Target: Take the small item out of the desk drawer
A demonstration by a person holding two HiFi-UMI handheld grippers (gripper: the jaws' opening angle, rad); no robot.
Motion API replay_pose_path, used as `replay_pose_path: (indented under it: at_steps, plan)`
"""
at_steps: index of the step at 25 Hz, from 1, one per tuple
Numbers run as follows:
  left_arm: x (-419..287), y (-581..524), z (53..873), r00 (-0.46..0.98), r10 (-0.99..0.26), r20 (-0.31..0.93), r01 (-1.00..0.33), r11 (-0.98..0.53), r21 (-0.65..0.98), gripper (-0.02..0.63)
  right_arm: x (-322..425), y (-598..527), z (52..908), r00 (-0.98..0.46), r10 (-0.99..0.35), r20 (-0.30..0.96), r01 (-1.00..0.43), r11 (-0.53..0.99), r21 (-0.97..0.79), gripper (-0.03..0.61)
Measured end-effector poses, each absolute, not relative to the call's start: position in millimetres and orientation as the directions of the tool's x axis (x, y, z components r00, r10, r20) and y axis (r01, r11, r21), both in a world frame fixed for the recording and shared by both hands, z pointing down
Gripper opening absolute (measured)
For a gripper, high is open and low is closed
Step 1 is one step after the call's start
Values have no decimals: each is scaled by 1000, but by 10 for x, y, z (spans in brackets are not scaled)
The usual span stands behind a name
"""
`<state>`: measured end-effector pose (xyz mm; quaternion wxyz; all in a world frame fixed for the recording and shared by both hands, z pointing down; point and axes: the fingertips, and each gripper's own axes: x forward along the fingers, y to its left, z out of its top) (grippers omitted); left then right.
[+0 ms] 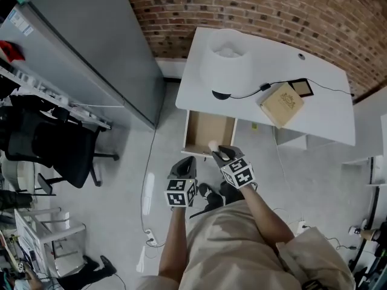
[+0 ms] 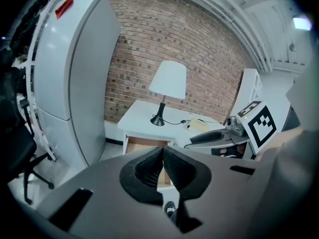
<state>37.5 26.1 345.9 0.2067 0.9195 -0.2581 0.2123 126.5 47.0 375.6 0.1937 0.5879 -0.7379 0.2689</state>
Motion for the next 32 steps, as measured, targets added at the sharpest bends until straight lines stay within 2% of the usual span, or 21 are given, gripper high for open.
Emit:
replay_pose_path:
  at_steps: [10, 32]
  plan:
    - [277, 177, 3344, 784, -395, 479, -561, -782, 273, 17, 1052, 308, 3566, -265, -797, 542, -964, 201, -177, 137]
    - [233, 288, 3488, 777, -385, 498, -576, -755, 315, 17, 930, 384, 3632, -324, -780, 535, -945, 247, -212, 137]
